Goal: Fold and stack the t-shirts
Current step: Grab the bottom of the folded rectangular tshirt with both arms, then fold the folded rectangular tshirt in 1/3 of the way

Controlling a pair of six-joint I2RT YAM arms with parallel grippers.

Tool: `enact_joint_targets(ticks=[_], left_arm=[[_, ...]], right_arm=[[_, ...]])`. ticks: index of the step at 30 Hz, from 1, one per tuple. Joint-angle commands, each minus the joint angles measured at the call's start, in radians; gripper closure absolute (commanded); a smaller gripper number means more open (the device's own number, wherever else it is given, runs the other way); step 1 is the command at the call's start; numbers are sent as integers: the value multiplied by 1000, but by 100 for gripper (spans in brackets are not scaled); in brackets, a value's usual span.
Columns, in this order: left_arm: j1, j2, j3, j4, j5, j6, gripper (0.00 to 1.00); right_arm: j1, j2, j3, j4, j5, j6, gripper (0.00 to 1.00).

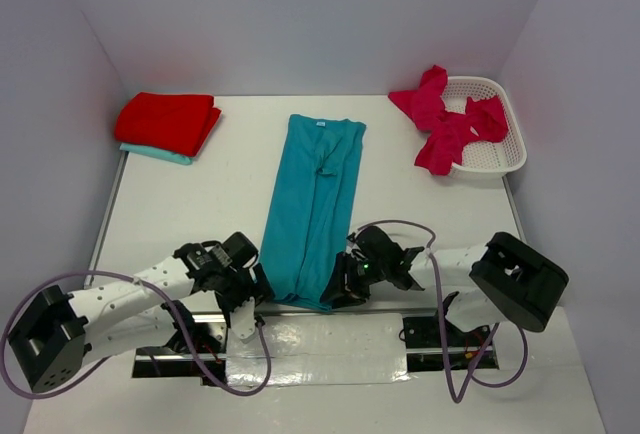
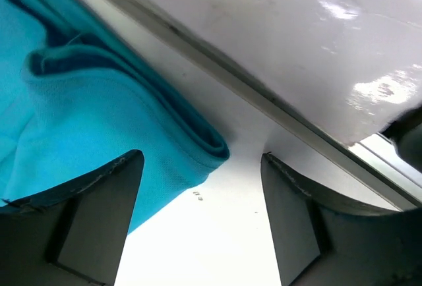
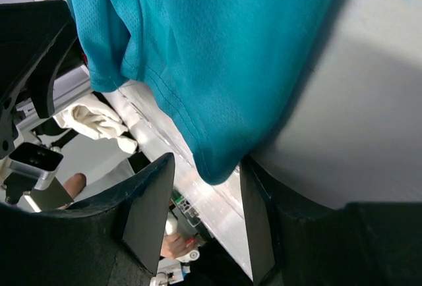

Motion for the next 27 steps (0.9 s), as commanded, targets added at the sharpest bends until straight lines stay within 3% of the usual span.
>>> enact_joint_targets(ticks=[1, 4, 9, 12, 13, 14, 18, 19, 23, 27], left_arm=[[-4, 55, -1, 49, -14, -90, 17], [-7, 113, 16, 124, -42, -127, 25], [-7, 176, 51, 112, -4, -144, 41], [-44, 190, 43, 148, 22, -194, 74], [-56, 196, 49, 152, 15, -212, 95], [-56, 202, 56, 150, 7, -238, 99], [-46, 176, 114, 113, -22, -359, 100], [-11, 175, 172, 92, -16, -386, 100], [157, 271, 390, -61, 97, -467, 100], [295, 403, 588, -163, 176, -527, 100]], right_arm=[[-3, 60, -4, -148, 126, -78, 47], [-3, 71, 7, -148, 120, -80, 47], [-4, 76, -13, -114, 110, -58, 52], [-3, 96, 2, -99, 94, -55, 82], [-3, 96, 6, -102, 91, -58, 98], [-3, 88, 10, -111, 89, -61, 100], [-21, 2, 70, -265, 125, -145, 100], [-39, -45, 126, -369, 141, -170, 100], [-205, -131, 228, -465, 95, -268, 100], [-352, -46, 373, -585, 110, -432, 100]])
